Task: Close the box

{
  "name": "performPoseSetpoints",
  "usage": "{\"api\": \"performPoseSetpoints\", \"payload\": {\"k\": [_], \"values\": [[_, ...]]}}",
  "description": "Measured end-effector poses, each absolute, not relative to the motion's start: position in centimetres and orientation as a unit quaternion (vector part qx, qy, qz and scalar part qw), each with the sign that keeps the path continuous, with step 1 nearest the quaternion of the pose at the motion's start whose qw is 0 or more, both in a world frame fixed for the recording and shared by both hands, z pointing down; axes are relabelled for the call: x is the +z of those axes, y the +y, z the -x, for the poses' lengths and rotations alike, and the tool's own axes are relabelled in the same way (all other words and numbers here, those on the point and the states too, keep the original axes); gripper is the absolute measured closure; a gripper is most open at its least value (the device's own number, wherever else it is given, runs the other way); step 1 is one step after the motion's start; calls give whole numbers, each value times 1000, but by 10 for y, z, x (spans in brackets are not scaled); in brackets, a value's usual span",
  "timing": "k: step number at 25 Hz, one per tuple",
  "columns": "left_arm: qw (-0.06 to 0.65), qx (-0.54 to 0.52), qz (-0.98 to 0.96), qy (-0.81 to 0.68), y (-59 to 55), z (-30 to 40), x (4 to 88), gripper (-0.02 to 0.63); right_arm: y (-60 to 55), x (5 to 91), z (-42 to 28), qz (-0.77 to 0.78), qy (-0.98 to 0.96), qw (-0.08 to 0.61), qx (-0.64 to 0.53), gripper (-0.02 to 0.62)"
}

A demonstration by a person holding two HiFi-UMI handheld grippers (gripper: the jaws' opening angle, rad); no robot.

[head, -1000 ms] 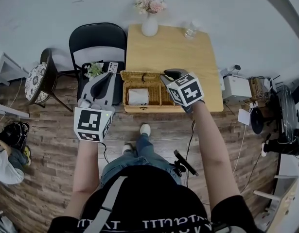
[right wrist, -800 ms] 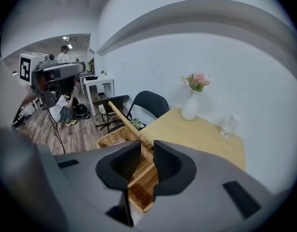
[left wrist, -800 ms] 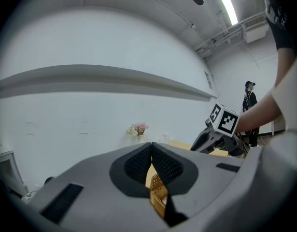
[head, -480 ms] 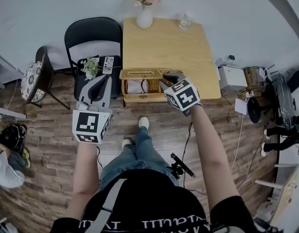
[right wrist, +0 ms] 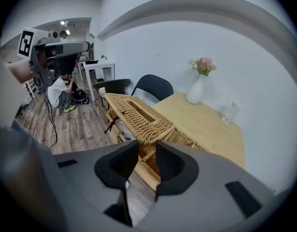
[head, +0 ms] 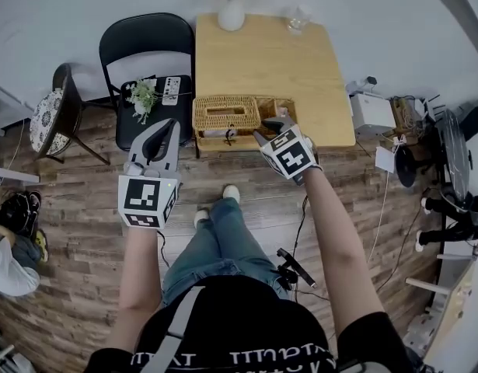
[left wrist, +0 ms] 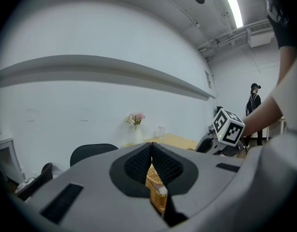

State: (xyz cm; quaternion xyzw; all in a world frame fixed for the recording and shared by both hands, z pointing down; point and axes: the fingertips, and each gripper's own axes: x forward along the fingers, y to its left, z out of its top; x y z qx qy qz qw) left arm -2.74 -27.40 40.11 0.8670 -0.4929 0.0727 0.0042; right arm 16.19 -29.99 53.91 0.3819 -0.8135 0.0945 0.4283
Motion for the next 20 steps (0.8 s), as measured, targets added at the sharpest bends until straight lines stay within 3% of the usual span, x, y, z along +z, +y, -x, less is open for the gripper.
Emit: {"api": "performPoseSetpoints", "payload": {"k": [20], "values": [[29, 86, -853, -513, -296, -3, 410, 594, -294, 592, -164, -303, -810, 480, 148, 465]]}}
